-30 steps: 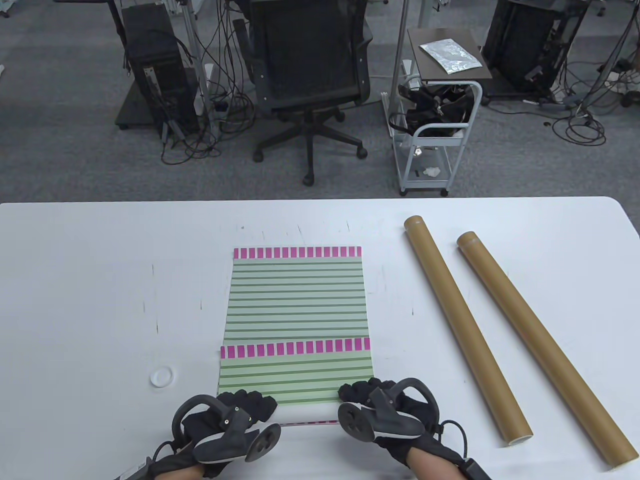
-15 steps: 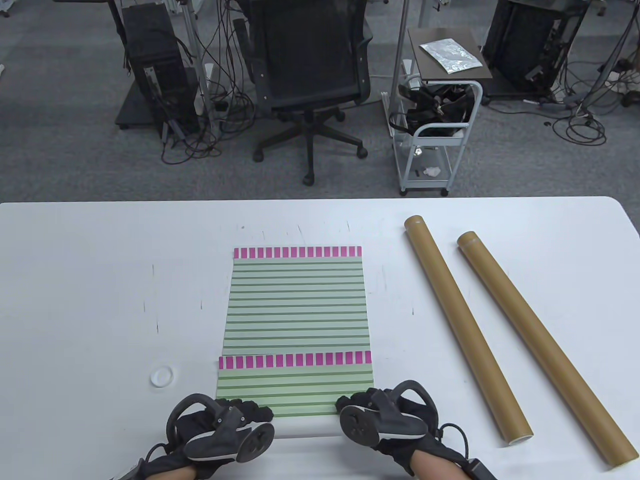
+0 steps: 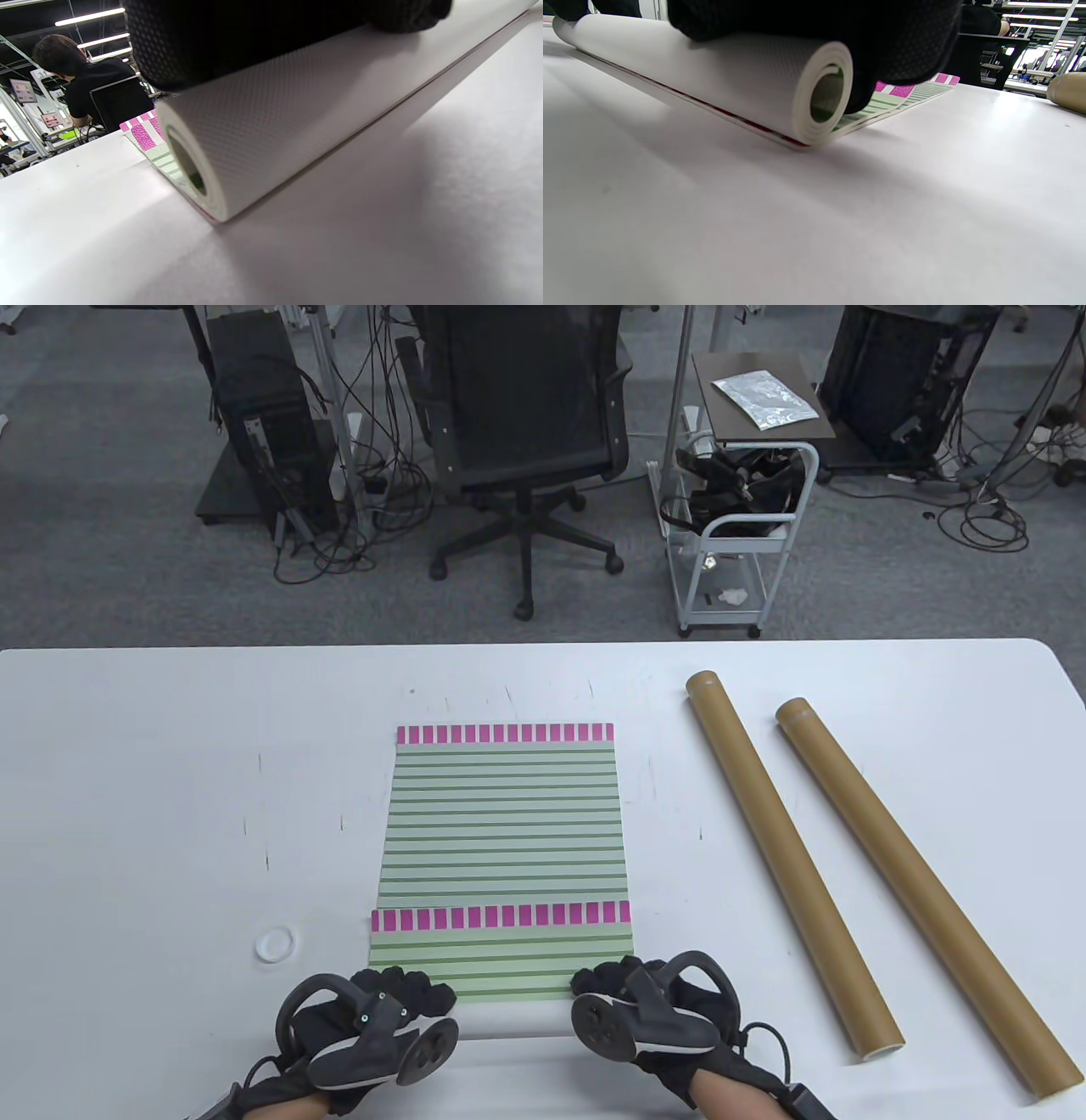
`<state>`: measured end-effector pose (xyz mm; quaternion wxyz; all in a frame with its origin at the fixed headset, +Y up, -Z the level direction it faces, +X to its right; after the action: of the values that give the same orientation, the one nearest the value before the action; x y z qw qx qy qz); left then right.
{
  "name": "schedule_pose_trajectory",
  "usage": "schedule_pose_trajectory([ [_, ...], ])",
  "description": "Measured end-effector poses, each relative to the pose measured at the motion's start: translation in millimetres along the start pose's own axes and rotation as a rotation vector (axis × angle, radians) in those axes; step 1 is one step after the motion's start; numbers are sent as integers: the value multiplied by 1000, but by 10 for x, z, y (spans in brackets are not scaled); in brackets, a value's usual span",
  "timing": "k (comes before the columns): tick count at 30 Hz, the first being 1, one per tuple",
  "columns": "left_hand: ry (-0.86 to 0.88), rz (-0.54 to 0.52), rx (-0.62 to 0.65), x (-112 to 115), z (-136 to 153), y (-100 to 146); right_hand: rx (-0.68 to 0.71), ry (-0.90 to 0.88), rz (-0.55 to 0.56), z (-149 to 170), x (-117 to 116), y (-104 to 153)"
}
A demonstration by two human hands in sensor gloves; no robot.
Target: Roll up mouse pads and store in mailing tubes
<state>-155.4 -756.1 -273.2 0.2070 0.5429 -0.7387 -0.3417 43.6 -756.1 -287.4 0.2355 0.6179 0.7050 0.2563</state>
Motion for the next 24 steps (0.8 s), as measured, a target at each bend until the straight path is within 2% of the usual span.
schedule_pose_trajectory([
  [3,36,16,-15,25,27,-27,4,82,96,-50,98,68],
  [7,76,14,-27,55,69,-33,9,76,51,-67,67,28],
  [10,33,-24,-35,13,90,8,-1,45,48,-39,69,6],
  [12,81,-38,-29,0,126,25,-3,55,47,-33,65,-1],
  [14,123,-21,-28,37,143,17,-9,50,46,-28,60,-4],
  [20,66,0,-36,70,118,-12,-25,41,41,-13,51,0],
  [24,104,83,2,145,123,-30,-40,10,8,10,14,-17],
])
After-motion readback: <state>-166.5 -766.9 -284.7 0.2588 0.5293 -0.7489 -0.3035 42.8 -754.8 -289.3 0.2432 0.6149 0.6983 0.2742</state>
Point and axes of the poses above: the tracker on the back of each hand, its own z axis roughly to the little-finger side, its own y axis roughly from the fingertips to the wrist, x = y × z, the point moved 4 cm from there along -y, roughly from the wrist to the fingertips, and after that the axes turned 13 degrees about x, right-handed, at the moved point
